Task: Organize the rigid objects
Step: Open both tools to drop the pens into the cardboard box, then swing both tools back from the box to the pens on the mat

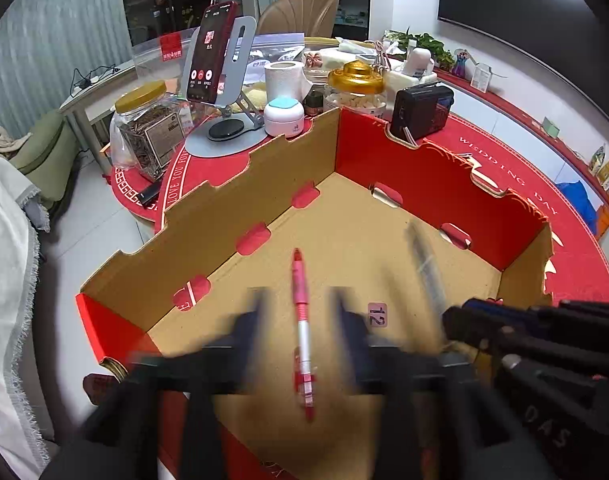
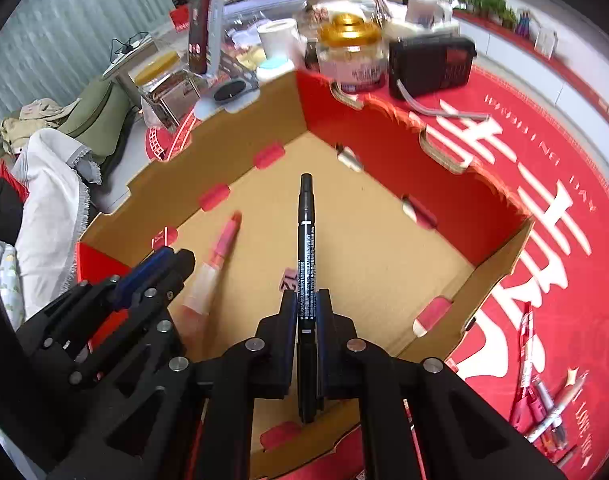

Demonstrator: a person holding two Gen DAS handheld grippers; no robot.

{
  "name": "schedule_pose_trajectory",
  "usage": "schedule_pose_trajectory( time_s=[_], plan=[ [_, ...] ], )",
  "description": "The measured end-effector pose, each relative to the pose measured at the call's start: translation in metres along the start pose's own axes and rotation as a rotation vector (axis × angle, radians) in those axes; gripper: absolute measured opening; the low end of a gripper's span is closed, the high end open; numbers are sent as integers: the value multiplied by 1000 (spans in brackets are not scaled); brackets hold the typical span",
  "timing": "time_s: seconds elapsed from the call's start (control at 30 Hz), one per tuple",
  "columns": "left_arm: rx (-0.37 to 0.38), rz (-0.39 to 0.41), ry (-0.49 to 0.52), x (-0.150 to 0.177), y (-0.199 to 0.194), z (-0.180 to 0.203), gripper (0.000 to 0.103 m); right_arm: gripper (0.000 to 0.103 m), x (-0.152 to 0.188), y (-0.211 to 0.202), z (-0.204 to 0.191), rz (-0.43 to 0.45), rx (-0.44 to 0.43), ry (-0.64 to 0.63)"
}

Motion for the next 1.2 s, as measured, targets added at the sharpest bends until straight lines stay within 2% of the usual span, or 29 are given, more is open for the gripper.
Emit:
schedule_pose_trajectory(
  time_s=[0.07, 0.13, 0.17, 0.2, 0.23, 0.3, 0.4, 0.5, 0.57, 0.73, 0.8, 0.9, 1.03, 1.2],
  plan=[
    [-45, 2, -25, 0, -2, -12, 78, 24, 1, 1, 9, 0, 41, -2],
    [-29, 9, -71, -1, -6, -24, 86, 69, -1, -6, 21, 29, 87, 12],
    [-22, 8, -81, -2, -7, -26, 95, 75, -5, -15, 20, 71, 60, 7],
    [-20, 14, -91, -2, -11, -29, 103, 95, -6, -24, 23, 92, 74, 14],
    [-23, 29, -92, -2, -16, -31, 103, 103, -8, -34, 28, 118, 96, 25],
    [-23, 48, -76, -2, -26, -28, 103, 103, -8, -56, 32, 169, 86, 26],
    [26, 81, -35, 6, -45, -8, 103, 103, 7, -83, 51, 207, 102, 54],
    [145, 92, 56, 26, -66, 35, 103, 103, 41, -102, 90, 205, 153, 157],
    [205, 95, 148, 46, -79, 69, 103, 103, 71, -111, 114, 188, 139, 238],
    [297, 113, 363, 101, -102, 147, 103, 103, 148, -120, 156, 132, 126, 376],
    [290, 63, 403, 126, -88, 168, 103, 103, 170, -119, 167, 115, 140, 398],
    [251, -10, 377, 142, -57, 176, 103, 103, 201, -116, 185, 83, 168, 434],
    [244, -91, 338, 150, -28, 180, 103, 103, 230, -114, 206, 55, 170, 496],
    [234, -132, 332, 159, -7, 190, 103, 103, 246, -114, 228, 52, 194, 547]
  ],
)
Point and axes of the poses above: each gripper's, at about its wrist camera, not at the fingertips, and y roughly the way its jaws point, z to its right, x to its underside, the point moved 10 cm from there along y, roughly the way its jaws point, and after that the axes turned 4 degrees about x, right-handed, at the moved point
